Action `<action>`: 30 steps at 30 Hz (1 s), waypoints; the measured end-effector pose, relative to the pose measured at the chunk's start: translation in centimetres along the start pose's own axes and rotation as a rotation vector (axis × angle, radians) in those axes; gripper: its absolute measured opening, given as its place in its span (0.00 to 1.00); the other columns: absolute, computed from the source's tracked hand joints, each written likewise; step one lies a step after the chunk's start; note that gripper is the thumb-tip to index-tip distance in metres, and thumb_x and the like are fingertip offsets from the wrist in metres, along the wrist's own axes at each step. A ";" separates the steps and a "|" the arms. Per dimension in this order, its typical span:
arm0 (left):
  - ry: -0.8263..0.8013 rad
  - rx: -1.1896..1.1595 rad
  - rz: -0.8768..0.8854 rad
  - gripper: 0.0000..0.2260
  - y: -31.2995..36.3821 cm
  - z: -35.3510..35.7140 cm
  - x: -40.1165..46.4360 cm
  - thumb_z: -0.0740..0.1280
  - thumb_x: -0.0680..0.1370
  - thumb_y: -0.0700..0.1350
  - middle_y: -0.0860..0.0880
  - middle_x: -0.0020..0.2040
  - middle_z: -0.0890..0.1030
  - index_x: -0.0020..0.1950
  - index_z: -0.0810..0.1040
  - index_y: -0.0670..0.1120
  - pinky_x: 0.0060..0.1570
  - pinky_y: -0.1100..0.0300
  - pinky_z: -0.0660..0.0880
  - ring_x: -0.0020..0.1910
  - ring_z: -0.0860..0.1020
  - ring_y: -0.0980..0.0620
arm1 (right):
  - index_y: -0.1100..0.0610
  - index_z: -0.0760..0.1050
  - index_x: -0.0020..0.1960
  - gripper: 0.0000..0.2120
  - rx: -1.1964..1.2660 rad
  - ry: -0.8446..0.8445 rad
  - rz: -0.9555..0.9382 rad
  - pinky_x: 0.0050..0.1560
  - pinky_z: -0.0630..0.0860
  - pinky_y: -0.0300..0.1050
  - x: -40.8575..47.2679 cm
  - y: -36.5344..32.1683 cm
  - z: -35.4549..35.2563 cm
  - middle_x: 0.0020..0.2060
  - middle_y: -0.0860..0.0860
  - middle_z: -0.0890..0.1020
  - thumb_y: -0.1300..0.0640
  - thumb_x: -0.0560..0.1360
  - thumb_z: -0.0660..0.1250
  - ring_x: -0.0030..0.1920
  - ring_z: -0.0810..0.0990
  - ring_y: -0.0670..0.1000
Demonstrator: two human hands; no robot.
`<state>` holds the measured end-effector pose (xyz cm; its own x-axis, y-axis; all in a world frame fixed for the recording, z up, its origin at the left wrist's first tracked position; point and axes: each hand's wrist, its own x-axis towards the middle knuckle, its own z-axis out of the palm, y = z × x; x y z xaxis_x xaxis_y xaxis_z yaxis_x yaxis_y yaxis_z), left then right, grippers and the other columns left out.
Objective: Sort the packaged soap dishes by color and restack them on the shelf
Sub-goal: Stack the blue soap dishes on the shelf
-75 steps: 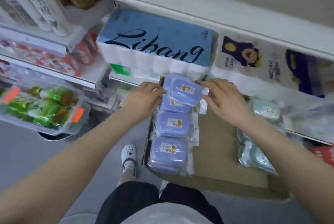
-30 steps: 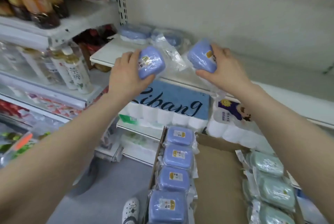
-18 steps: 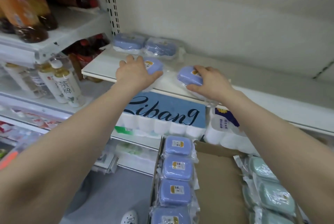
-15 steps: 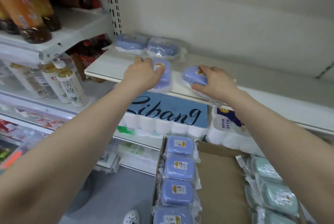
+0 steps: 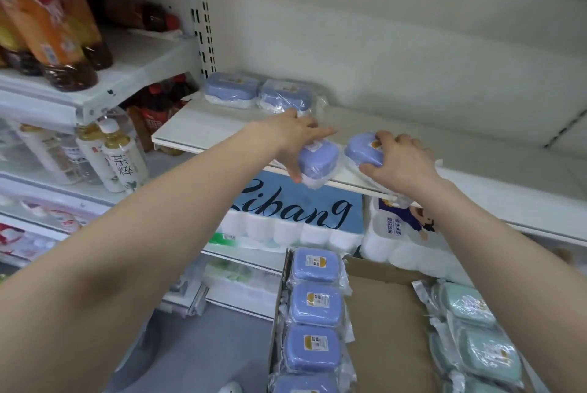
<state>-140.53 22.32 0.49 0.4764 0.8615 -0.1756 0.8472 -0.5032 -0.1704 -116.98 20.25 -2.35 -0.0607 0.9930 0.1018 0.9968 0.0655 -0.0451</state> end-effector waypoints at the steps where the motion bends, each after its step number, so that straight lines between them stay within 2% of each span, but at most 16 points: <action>1: -0.022 0.003 -0.003 0.49 0.0 -0.3 0.3 0.76 0.65 0.62 0.53 0.75 0.61 0.78 0.49 0.61 0.67 0.48 0.66 0.68 0.63 0.42 | 0.51 0.65 0.71 0.30 0.003 -0.006 0.004 0.61 0.68 0.56 0.1 0.1 -0.1 0.63 0.59 0.74 0.41 0.74 0.66 0.63 0.71 0.62; 4: 0.028 0.025 -0.020 0.45 -0.6 0.0 0.3 0.74 0.63 0.67 0.51 0.69 0.69 0.75 0.59 0.57 0.63 0.50 0.67 0.65 0.66 0.44 | 0.51 0.66 0.70 0.29 0.020 0.000 0.028 0.61 0.68 0.56 0.6 0.1 -0.5 0.62 0.58 0.74 0.41 0.73 0.66 0.62 0.71 0.62; 7: 0.264 0.029 -0.096 0.45 -3.1 0.7 -0.4 0.72 0.62 0.70 0.48 0.67 0.71 0.75 0.62 0.55 0.63 0.48 0.66 0.66 0.65 0.43 | 0.50 0.66 0.68 0.28 0.066 0.068 0.001 0.59 0.68 0.56 1.9 -0.3 -0.7 0.61 0.56 0.75 0.40 0.72 0.66 0.61 0.72 0.62; 10: 0.472 -0.056 -0.228 0.45 -7.6 0.9 -1.3 0.74 0.64 0.66 0.43 0.66 0.72 0.76 0.61 0.53 0.62 0.47 0.67 0.65 0.67 0.40 | 0.49 0.66 0.69 0.30 0.143 0.139 -0.094 0.55 0.70 0.53 4.1 -1.9 -1.1 0.61 0.54 0.76 0.40 0.71 0.68 0.58 0.74 0.61; 13: 0.525 -0.053 -0.401 0.44 -13.1 1.2 -1.5 0.75 0.65 0.62 0.40 0.64 0.74 0.76 0.61 0.50 0.58 0.45 0.69 0.62 0.70 0.36 | 0.46 0.65 0.71 0.33 0.164 0.201 -0.182 0.58 0.71 0.54 6.7 -4.5 -1.2 0.62 0.50 0.77 0.39 0.70 0.69 0.60 0.75 0.60; 16: 0.483 -0.167 -0.521 0.40 -17.4 1.4 -0.5 0.77 0.64 0.58 0.39 0.62 0.75 0.69 0.64 0.46 0.57 0.46 0.69 0.61 0.71 0.36 | 0.45 0.66 0.71 0.34 0.139 0.236 -0.265 0.60 0.69 0.53 9.5 -7.4 -0.9 0.63 0.49 0.76 0.38 0.68 0.68 0.61 0.74 0.59; 20: 0.388 -0.180 -0.482 0.37 -20.6 1.4 1.4 0.77 0.63 0.59 0.42 0.61 0.76 0.65 0.66 0.49 0.57 0.48 0.69 0.61 0.71 0.38 | 0.45 0.67 0.71 0.34 0.065 0.185 -0.335 0.61 0.65 0.52 13.7 -11.0 -0.8 0.64 0.49 0.75 0.41 0.68 0.71 0.62 0.74 0.59; 23: 0.364 -0.295 -0.386 0.34 -22.2 2.6 2.9 0.77 0.66 0.56 0.44 0.63 0.74 0.67 0.67 0.49 0.58 0.51 0.70 0.61 0.71 0.39 | 0.47 0.67 0.71 0.34 0.202 0.171 -0.386 0.63 0.66 0.50 16.4 -12.5 -1.0 0.63 0.47 0.76 0.41 0.66 0.69 0.61 0.75 0.58; 25: 0.397 -0.356 -0.300 0.29 -22.8 3.6 3.6 0.75 0.70 0.51 0.43 0.66 0.71 0.68 0.70 0.46 0.61 0.52 0.67 0.63 0.70 0.39 | 0.52 0.70 0.70 0.32 0.260 0.127 -0.460 0.63 0.66 0.48 17.9 -13.1 -0.6 0.61 0.50 0.78 0.43 0.68 0.66 0.59 0.76 0.58; 27: 0.476 -0.313 -0.256 0.27 -23.0 4.6 3.9 0.72 0.73 0.48 0.42 0.69 0.68 0.70 0.70 0.44 0.65 0.51 0.64 0.66 0.67 0.38 | 0.56 0.72 0.69 0.30 0.177 0.086 -0.517 0.63 0.67 0.51 18.9 -13.5 0.3 0.61 0.54 0.78 0.42 0.70 0.61 0.58 0.76 0.61; 30: 0.551 -0.176 -0.257 0.28 -22.6 6.0 4.1 0.68 0.75 0.50 0.44 0.71 0.67 0.74 0.66 0.48 0.69 0.46 0.61 0.70 0.63 0.39 | 0.51 0.70 0.70 0.31 0.111 0.143 -0.434 0.57 0.72 0.55 18.9 -13.8 1.7 0.63 0.54 0.74 0.41 0.70 0.53 0.60 0.72 0.62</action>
<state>-159.14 36.78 -2.20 0.2642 0.8854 0.3825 0.9543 -0.2973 0.0290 -131.99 38.29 -1.54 -0.4551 0.8483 0.2706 0.8688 0.4896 -0.0737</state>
